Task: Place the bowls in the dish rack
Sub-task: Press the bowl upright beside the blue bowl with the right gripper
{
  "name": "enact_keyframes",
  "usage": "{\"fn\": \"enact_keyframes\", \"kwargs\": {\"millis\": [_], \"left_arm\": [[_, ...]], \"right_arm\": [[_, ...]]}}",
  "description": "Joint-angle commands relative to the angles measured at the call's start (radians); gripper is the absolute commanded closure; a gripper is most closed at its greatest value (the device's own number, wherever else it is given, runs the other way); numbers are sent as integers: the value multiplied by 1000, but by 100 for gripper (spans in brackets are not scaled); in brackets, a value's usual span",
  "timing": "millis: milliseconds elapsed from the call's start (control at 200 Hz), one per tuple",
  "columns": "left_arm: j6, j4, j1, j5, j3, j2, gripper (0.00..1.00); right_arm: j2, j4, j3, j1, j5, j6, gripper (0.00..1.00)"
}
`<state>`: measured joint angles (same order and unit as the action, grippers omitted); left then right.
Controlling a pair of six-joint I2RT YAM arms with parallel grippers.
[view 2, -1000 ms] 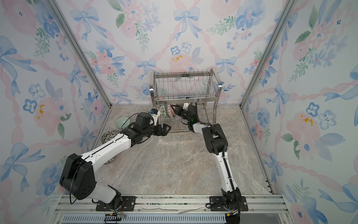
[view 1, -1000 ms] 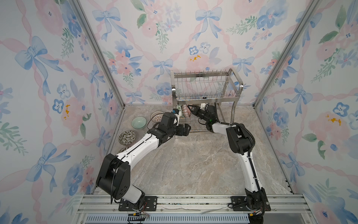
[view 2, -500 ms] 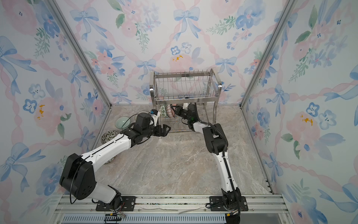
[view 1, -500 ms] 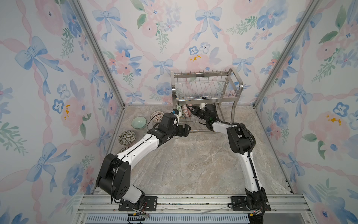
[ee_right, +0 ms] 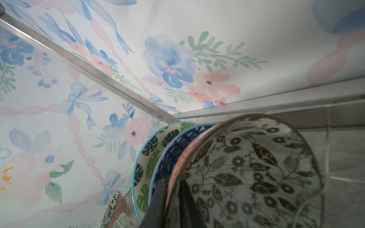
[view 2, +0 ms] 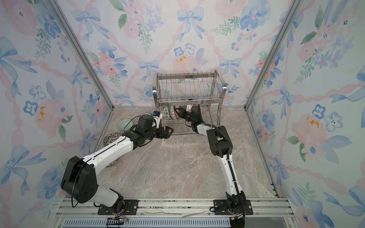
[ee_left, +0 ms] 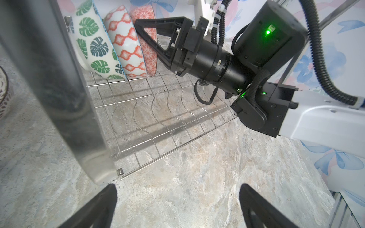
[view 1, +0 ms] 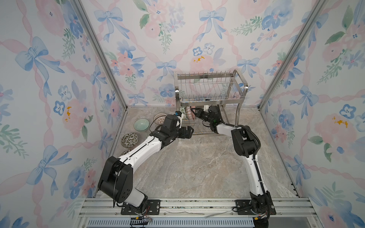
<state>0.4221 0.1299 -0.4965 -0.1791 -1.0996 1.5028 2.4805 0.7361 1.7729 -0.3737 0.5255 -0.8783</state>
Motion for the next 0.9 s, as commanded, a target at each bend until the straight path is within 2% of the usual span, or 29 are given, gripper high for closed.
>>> {"fn": "enact_keyframes", "kwargs": {"millis": [0,435,620,895], "left_arm": [[-8,19,5,-12,10,4,2],[-14,20,-13,2,12,-4,2],[-16,20,-13,6,14,-7,2],[-18,19,-15,7,14,-11,2]], "right_arm": [[-29,-37,25,7,16,32,81],[-51,-47,8,7,21,54,72],[-61,-54,1,4,22,70,64],[-84,-34,-29,6,18,79,58]]}}
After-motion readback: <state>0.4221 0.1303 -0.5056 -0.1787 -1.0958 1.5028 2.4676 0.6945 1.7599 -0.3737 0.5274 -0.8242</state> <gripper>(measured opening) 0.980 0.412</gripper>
